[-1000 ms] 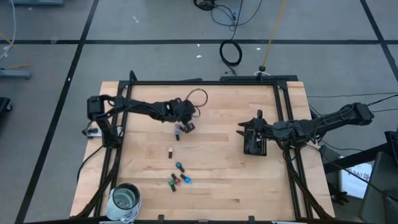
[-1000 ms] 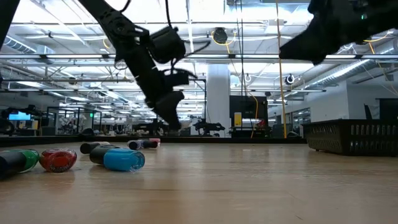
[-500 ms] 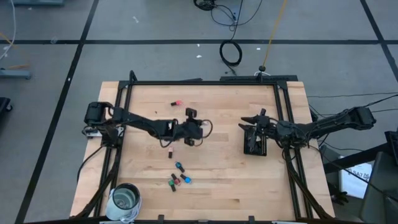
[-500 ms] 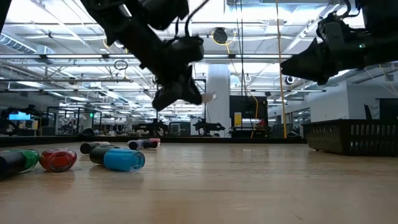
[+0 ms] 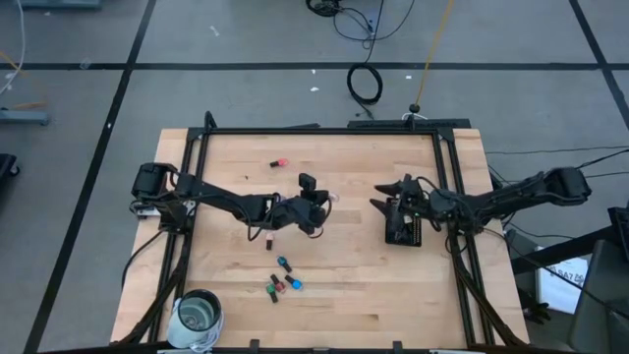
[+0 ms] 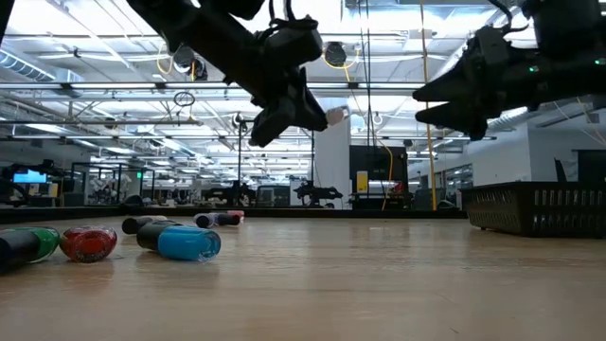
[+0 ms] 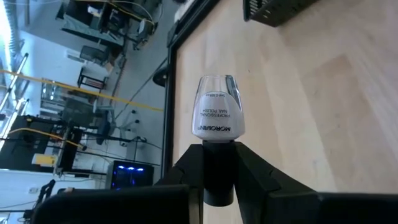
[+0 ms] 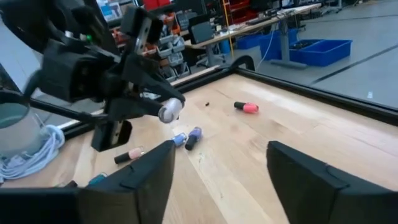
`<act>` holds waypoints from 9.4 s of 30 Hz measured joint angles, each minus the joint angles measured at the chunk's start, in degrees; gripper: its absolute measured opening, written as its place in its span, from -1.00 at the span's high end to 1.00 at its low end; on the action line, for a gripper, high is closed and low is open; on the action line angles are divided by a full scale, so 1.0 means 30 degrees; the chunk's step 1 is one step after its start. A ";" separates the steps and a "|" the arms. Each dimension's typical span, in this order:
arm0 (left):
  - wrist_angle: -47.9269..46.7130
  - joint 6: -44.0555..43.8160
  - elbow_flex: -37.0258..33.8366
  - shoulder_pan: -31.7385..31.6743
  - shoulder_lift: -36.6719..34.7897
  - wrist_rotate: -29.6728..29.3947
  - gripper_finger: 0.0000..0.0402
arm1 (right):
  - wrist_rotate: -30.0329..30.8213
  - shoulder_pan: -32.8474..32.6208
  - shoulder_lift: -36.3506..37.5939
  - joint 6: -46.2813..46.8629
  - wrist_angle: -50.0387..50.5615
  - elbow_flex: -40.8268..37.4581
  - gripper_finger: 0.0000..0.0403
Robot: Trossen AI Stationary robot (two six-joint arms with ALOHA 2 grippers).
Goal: Pick & Place Nail Polish
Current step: Put the white nail polish into the black basket, then put the light orange nail polish into the black basket
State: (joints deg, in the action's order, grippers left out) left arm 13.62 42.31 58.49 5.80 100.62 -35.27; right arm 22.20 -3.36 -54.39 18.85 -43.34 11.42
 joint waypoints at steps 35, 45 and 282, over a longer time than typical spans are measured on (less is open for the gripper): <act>-0.0063 0.1782 0.0360 0.0979 0.0138 -0.3767 0.77 | -0.4550 0.1973 -1.1235 0.3352 -0.4611 0.7067 -0.33; -0.0015 0.1137 0.0360 0.0993 0.0138 -0.3774 0.77 | -0.5484 0.2138 -1.1223 0.3188 -0.4746 0.7067 -0.22; -0.6505 -0.7780 -0.3645 -0.1321 -0.2986 -0.8445 0.82 | 0.0119 -0.2987 0.4410 -0.5663 0.9657 0.5428 0.17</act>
State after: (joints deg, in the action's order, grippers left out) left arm -5.90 18.97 47.56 1.83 91.66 -60.60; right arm 22.56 -12.32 -41.16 1.86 -14.36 27.70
